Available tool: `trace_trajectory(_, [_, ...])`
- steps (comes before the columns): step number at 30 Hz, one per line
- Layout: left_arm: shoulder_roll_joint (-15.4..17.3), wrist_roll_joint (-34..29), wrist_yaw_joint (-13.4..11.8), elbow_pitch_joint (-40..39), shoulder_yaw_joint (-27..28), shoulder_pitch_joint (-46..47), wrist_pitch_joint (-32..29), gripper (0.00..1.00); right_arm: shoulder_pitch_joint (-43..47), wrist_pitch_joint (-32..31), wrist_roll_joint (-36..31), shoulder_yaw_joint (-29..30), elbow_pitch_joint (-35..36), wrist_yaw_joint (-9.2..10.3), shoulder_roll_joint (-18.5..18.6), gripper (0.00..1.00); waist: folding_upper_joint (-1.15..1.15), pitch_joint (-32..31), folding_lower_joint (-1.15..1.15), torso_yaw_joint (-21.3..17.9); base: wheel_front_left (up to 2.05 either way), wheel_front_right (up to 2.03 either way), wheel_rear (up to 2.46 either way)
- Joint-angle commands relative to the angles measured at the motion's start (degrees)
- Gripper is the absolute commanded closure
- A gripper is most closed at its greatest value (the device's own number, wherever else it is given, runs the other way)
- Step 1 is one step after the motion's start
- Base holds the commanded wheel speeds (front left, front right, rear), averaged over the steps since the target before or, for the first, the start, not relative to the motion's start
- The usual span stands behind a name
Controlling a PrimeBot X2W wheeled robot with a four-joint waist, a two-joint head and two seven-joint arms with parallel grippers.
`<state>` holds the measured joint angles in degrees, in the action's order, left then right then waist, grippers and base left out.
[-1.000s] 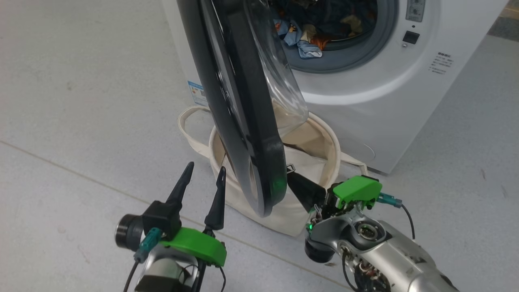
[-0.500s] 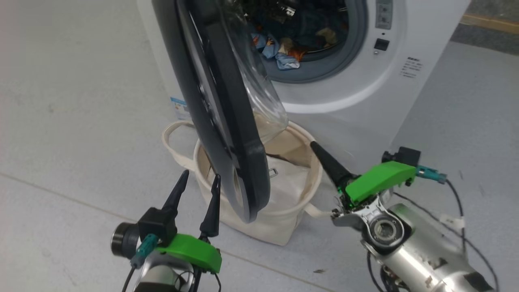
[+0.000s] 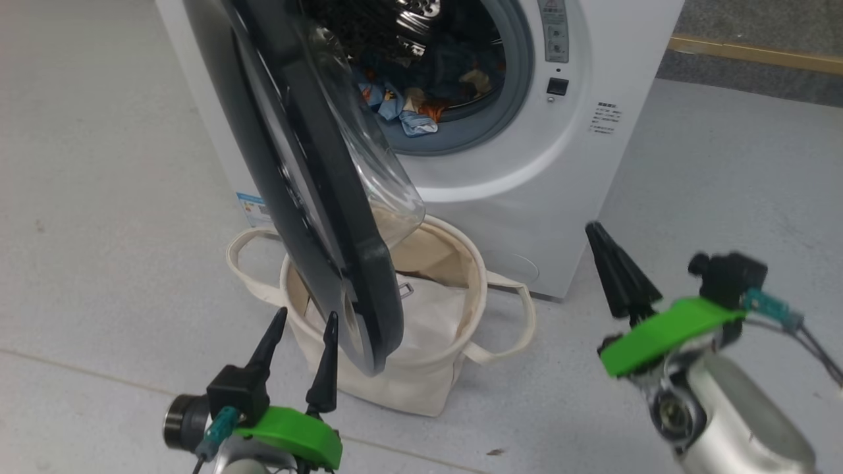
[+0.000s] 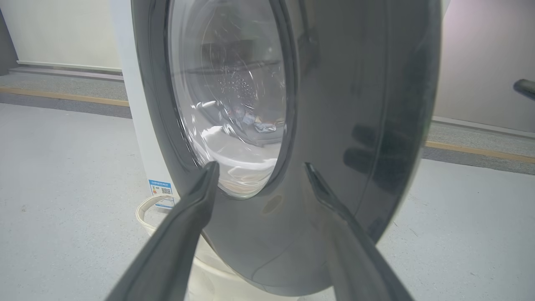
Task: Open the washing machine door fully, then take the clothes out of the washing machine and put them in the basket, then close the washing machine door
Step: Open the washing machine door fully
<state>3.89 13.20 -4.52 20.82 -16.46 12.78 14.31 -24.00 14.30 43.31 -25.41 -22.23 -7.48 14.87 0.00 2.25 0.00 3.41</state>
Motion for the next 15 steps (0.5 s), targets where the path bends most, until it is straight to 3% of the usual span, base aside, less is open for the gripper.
trace_trajectory(1, [0.83,-0.06,-0.21,-2.08,2.22,1.29,0.69,0.00,1.71,0.68,-2.53,1.22,2.75,-0.01,-1.50,1.00,0.00,-0.18,0.00,-0.35,0.00,0.00,0.00])
trace_trajectory(4, [0.86,-0.08,-0.16,-2.18,2.50,0.84,0.69,0.00,6.50,0.69,-9.83,6.01,5.77,-0.01,-3.80,1.00,0.00,-0.61,0.00,-0.89,0.00,0.00,0.00])
trace_trajectory(5, [0.86,-0.10,-0.12,-2.19,2.55,0.71,0.69,0.00,7.85,0.69,-11.96,7.20,6.60,-0.01,-4.36,0.92,0.00,-0.66,0.00,-1.03,0.00,0.00,0.00])
trace_trajectory(6, [0.86,-0.14,-0.06,-2.16,2.56,0.59,0.69,0.00,9.12,0.69,-13.87,8.49,7.21,-0.01,-4.86,0.37,0.00,-0.78,0.00,-1.14,0.00,0.00,0.00])
trace_trajectory(7, [0.86,-0.18,0.02,-2.10,2.54,0.45,0.69,0.00,10.27,0.69,-15.68,9.76,7.74,-0.01,-5.35,0.04,0.00,-0.94,0.00,-1.22,0.00,0.00,0.00])
trace_trajectory(8, [0.85,-0.21,0.10,-2.02,2.53,0.35,0.69,0.00,11.34,0.69,-17.24,11.09,8.14,-0.01,-5.86,0.00,0.00,-1.10,0.00,-1.27,0.00,0.00,0.00])
trace_trajectory(15, [0.93,-0.43,0.40,-1.73,2.67,-0.55,0.69,0.00,16.96,0.69,-25.29,15.70,8.95,-0.01,-8.22,0.00,0.00,-2.05,0.00,-1.32,0.00,0.00,0.00])
